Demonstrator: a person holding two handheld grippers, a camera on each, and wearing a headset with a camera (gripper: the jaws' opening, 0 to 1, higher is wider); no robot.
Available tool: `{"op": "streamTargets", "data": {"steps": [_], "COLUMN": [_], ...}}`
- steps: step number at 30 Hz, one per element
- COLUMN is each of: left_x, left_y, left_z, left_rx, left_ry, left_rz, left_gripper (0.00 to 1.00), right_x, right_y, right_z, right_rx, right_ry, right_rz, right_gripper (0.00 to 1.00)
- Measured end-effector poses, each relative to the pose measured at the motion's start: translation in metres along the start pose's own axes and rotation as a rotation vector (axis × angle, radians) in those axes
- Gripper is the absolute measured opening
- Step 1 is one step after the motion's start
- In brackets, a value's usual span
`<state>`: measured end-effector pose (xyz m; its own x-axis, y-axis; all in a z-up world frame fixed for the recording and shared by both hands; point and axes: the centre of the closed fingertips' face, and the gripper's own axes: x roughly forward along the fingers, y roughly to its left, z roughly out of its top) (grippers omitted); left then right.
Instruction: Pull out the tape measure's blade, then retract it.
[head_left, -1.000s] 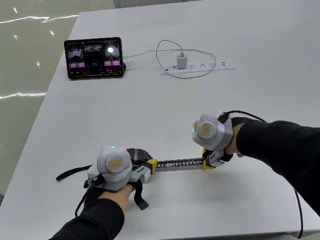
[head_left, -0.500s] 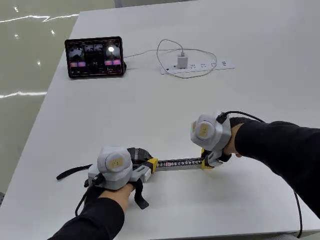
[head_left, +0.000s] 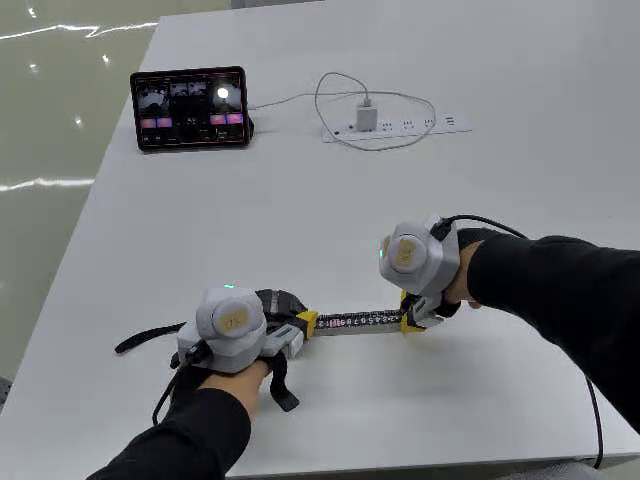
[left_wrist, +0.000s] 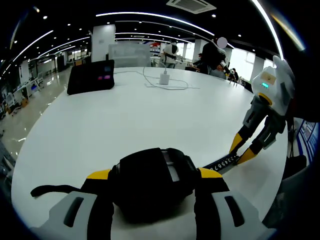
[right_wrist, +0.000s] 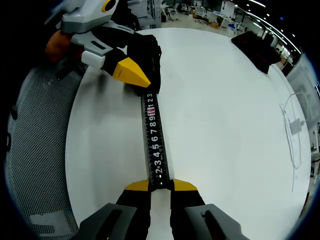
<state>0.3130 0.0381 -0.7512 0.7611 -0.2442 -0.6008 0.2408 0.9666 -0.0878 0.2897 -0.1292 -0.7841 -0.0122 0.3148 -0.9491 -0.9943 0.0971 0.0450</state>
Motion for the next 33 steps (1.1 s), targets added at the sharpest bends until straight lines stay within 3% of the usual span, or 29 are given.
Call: {"op": "streamTargets", "data": {"steps": [33], "left_x": [0.001], "left_y": [0.000], "left_z": [0.000], "left_rx": [-0.002], "left_ry": [0.000], "left_rz": [-0.002], "left_gripper": [0.61], "right_x": [0.003], "right_y": [0.000], "right_z": [0.011], "right_rx": [-0.003], "right_ry": [-0.017], "right_rz": [0.003], "right_gripper": [0.11]}}
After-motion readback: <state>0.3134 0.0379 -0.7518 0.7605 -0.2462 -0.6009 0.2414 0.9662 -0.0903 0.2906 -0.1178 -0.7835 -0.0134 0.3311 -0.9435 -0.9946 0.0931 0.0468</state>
